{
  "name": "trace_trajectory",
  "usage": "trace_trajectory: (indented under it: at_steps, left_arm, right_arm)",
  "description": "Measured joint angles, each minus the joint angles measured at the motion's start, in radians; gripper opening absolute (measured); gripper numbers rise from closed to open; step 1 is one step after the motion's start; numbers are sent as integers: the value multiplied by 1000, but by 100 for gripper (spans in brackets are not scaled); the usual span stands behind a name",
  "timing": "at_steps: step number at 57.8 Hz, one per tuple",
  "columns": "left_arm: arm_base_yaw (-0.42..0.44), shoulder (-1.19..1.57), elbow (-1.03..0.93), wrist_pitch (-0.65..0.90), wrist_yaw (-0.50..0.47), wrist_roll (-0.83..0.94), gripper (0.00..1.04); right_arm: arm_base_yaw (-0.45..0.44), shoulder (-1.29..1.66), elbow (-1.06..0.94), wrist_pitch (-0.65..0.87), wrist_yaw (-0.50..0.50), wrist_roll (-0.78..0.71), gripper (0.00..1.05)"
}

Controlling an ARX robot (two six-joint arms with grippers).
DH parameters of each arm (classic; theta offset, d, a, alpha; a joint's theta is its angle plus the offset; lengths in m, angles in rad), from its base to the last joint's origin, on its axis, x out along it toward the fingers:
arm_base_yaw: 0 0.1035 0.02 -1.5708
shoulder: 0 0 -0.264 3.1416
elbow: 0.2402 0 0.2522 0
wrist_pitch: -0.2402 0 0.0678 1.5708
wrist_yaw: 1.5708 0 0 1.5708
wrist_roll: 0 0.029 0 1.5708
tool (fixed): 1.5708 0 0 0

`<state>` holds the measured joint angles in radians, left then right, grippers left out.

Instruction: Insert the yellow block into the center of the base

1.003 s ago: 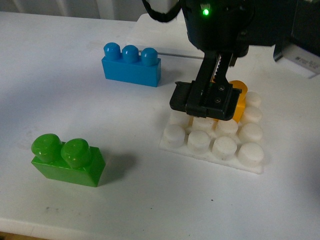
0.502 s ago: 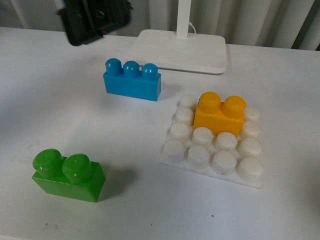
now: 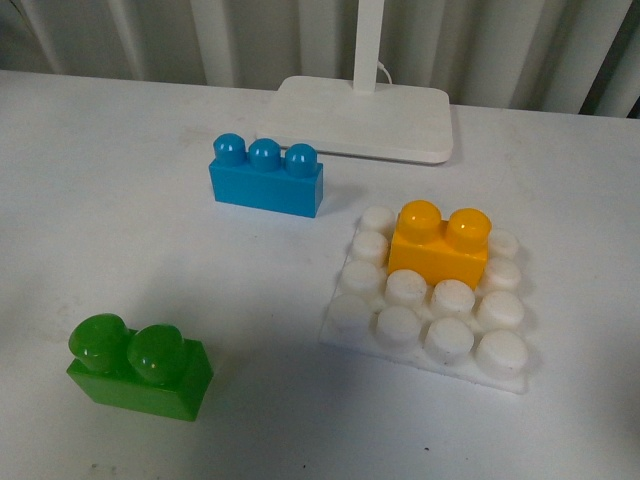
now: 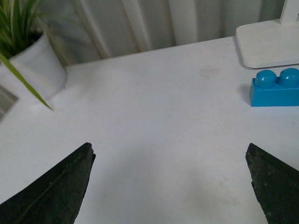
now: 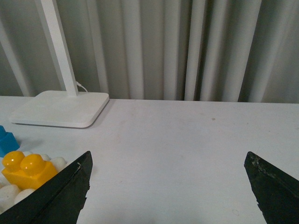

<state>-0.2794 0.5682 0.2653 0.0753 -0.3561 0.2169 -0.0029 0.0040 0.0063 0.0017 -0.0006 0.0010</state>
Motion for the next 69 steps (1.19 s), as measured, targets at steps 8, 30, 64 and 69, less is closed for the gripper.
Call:
trace_trajectory:
  at_steps: [8,30,64,69]
  left_arm:
    - [4,-29,-31,19,20,-151,96]
    - [180,-216,-196,206,280,-208,17]
    - [277,-488,-253,-23,357,-218,4]
    - [277,-558,-253,-69,356,-218,4]
  right_arm:
    - [0,0,0,0,-1,0,96]
    - [0,0,0,0,0,0,96]
    - [0,0,0,0,0,0,96]
    - [0,0,0,0,0,0,96]
